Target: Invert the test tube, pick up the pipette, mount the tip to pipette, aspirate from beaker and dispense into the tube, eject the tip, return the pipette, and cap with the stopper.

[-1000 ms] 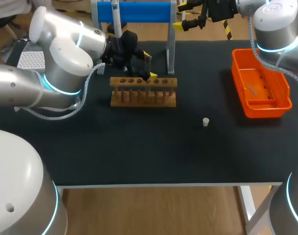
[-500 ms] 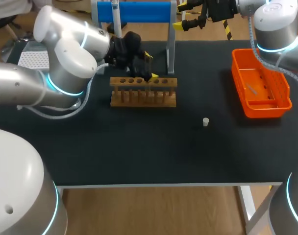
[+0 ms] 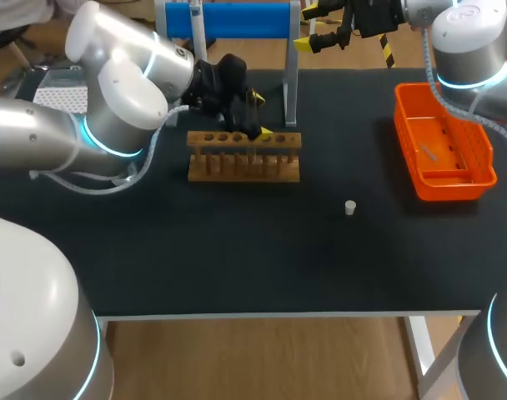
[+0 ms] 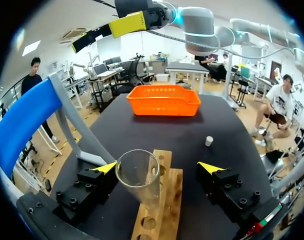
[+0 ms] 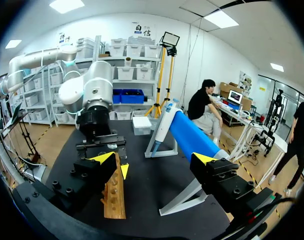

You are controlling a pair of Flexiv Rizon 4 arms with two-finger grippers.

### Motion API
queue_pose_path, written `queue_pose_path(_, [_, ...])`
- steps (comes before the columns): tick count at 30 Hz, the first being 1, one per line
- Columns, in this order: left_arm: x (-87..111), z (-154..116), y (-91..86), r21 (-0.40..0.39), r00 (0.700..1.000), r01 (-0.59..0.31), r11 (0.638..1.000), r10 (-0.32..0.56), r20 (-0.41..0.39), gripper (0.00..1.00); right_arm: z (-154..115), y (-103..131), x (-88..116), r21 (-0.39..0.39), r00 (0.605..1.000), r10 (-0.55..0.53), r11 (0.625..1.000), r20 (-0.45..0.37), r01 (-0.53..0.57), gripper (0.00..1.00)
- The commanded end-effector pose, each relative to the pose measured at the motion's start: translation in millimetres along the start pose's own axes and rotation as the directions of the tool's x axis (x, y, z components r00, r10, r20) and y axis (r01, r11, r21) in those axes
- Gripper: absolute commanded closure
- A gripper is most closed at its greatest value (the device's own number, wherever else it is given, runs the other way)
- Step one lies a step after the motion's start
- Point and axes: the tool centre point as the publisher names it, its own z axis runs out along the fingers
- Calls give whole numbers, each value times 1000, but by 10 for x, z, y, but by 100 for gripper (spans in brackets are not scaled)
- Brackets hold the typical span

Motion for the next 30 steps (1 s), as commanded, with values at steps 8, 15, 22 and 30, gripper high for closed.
queue_pose_path(8, [-24,-24,17,-5,1000,10,1000,-10,-6,0,-8,5,-3,3,1000,1,1000,-2,-1,0])
queue_pose_path(15, [-25,-26,18,-14,1000,5,1000,-5,-8,0,-8,5,-3,3,1000,1,1000,-2,-1,0])
queue_pose_path(22, [-25,-26,18,-14,1000,5,1000,-5,-8,0,-8,5,-3,3,1000,1,1000,-2,-1,0])
queue_pose_path(30, [-25,-26,18,-14,1000,5,1000,-5,-8,0,-8,5,-3,3,1000,1,1000,-2,-1,0])
